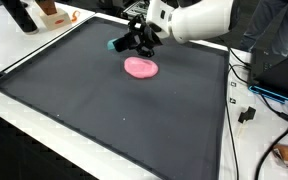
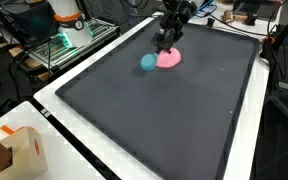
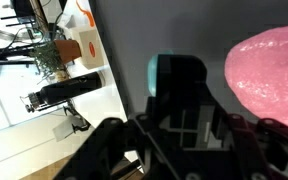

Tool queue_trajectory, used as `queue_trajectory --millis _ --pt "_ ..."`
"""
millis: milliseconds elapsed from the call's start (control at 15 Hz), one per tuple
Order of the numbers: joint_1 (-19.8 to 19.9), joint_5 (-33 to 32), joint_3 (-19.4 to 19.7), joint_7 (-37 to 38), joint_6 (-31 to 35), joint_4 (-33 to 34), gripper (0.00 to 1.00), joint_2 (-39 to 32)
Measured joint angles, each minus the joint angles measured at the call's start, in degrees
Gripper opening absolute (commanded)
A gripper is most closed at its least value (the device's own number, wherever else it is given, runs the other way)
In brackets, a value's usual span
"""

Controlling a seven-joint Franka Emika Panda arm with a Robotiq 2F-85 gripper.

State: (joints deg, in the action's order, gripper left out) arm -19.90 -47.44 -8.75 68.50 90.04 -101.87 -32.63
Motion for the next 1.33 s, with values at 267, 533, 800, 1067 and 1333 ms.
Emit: queue_trajectory --millis 267,533,800,1067,1333 --pt "1.0 2.0 -0.2 -5.5 3.8 -2.1 0.26 4.4" --pt "2.8 6.6 -0.4 -13.1 9.8 -5.3 0.26 10.7" --pt "5.7 12.7 -0.4 -22.1 19.0 -9.9 0.26 17.7" --pt "9.3 21.9 0.4 -32.7 30.2 -15.6 0.26 23.7" --pt "12.6 34.8 1.8 -46.1 41.0 -21.2 0.26 27.0"
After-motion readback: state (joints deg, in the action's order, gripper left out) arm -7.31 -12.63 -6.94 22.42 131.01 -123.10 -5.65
